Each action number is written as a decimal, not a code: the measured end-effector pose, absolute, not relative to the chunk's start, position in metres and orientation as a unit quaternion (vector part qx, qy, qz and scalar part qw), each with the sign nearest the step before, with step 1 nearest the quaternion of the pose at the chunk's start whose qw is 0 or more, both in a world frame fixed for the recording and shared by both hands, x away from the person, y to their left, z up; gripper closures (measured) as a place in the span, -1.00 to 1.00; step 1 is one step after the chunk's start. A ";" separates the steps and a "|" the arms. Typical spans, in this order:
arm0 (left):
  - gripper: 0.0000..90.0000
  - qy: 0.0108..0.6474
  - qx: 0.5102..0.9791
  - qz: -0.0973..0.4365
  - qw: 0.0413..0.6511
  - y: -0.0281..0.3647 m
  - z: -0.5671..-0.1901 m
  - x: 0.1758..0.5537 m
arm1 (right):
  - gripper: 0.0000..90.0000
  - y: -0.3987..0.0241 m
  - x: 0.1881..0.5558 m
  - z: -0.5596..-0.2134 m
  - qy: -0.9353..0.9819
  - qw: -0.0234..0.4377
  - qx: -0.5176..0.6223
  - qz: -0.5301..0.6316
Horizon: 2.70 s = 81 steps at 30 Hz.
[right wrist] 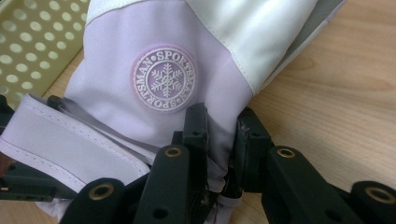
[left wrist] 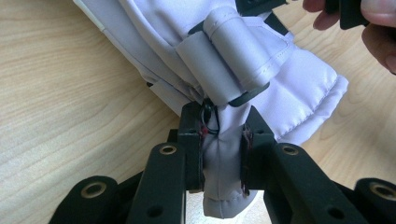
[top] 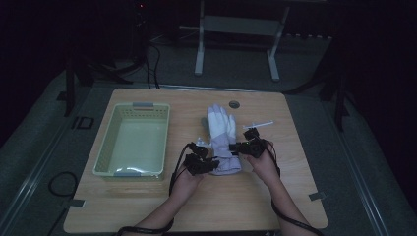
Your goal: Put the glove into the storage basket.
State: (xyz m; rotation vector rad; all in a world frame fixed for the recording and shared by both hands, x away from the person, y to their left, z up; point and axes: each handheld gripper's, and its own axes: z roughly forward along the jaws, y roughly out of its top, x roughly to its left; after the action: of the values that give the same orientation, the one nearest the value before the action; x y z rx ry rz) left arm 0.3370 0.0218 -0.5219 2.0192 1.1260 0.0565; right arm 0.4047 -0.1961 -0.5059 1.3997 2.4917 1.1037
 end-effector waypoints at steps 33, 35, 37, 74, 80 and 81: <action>0.68 0.395 0.817 0.077 0.414 0.106 -0.425 0.331 | 0.72 -0.121 0.398 -0.409 0.815 0.078 0.400 0.412; 0.69 0.396 0.818 0.080 0.411 0.115 -0.423 0.330 | 0.72 -0.112 0.399 -0.408 0.815 0.077 0.399 0.414; 0.69 0.398 0.818 0.083 0.407 0.125 -0.420 0.329 | 0.72 -0.102 0.399 -0.407 0.815 0.074 0.395 0.416; 0.69 0.463 0.819 0.055 0.335 0.278 -0.466 0.323 | 0.72 0.069 0.403 -0.467 0.825 0.011 0.400 0.399; 0.68 0.478 0.821 0.013 0.313 0.274 -0.499 0.333 | 0.72 0.073 0.408 -0.499 0.838 -0.004 0.425 0.343; 0.68 0.483 0.819 0.011 0.309 0.273 -0.502 0.334 | 0.72 0.074 0.408 -0.502 0.841 -0.002 0.425 0.333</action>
State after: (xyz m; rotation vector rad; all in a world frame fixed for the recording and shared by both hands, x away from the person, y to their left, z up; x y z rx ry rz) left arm 0.3340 0.2734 -0.5025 2.1645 1.2759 0.0278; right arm 0.4084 0.0739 -0.5019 1.3372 2.6464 1.0489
